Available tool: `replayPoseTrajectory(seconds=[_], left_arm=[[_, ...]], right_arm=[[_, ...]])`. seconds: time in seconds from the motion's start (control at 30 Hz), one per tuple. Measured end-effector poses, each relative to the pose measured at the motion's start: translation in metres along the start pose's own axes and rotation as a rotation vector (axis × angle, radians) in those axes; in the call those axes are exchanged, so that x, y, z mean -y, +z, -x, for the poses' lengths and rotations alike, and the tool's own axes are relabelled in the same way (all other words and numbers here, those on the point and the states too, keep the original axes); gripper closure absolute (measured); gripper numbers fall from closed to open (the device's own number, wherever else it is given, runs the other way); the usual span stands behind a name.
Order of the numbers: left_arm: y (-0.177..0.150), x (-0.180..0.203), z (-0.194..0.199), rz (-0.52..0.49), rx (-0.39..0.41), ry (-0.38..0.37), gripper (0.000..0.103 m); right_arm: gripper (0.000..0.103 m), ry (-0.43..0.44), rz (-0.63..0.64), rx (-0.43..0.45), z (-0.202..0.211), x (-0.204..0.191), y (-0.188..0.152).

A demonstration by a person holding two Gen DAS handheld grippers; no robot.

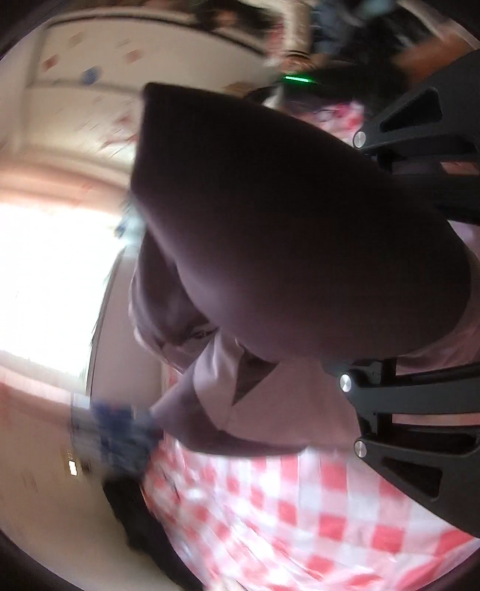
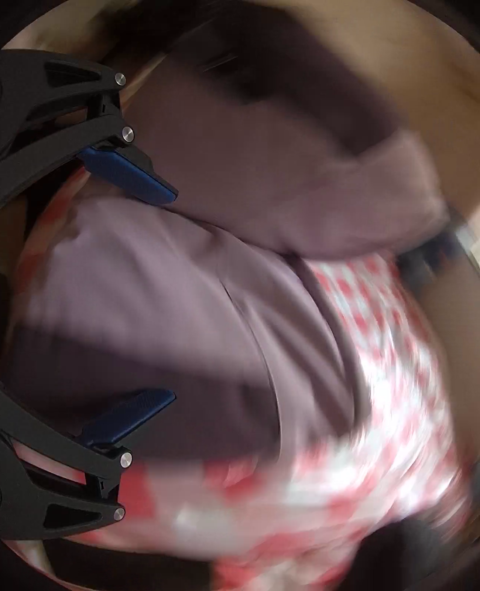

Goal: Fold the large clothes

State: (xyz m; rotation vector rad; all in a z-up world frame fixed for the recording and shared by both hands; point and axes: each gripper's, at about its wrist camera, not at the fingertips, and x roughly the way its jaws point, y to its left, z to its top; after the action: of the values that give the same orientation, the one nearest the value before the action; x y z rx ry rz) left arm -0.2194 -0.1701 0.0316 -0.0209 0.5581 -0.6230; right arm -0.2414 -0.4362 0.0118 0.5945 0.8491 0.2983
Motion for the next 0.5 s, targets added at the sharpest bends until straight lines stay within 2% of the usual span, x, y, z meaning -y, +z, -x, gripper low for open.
replayPoseTrajectory(seconds=[0.1, 0.13, 0.2, 0.23, 0.3, 0.4, 0.43, 0.5], left_arm=[[-0.02, 0.054, -0.044, -0.148, -0.103, -0.04, 0.061], [-0.014, 0.061, -0.063, -0.179, -0.133, -0.053, 0.061], [-0.02, 0.082, -0.092, -0.267, -0.16, -0.044, 0.061], [-0.03, 0.097, -0.092, -0.306, -0.159, -0.03, 0.061], [-0.044, 0.122, -0.082, -0.346, -0.162, -0.013, 0.061], [-0.042, 0.12, -0.084, -0.393, -0.161, 0.026, 0.06], [-0.04, 0.119, -0.081, -0.402, -0.165, 0.034, 0.059], [-0.029, 0.11, -0.08, -0.42, -0.182, 0.037, 0.055]], right_arm=[[0.006, -0.048, -0.038, 0.102, 0.046, 0.035, 0.033], [0.006, -0.05, -0.03, 0.141, 0.062, 0.037, 0.046], [0.006, -0.051, 0.025, 0.188, 0.082, 0.026, 0.074], [0.006, -0.06, 0.066, 0.189, 0.084, 0.016, 0.085], [0.006, -0.102, 0.172, 0.147, 0.073, -0.009, 0.112], [0.006, -0.212, 0.309, 0.013, 0.015, -0.045, 0.139], [0.006, -0.276, 0.346, -0.043, -0.009, -0.051, 0.141], [0.006, -0.458, 0.426, -0.126, -0.059, -0.048, 0.136]])
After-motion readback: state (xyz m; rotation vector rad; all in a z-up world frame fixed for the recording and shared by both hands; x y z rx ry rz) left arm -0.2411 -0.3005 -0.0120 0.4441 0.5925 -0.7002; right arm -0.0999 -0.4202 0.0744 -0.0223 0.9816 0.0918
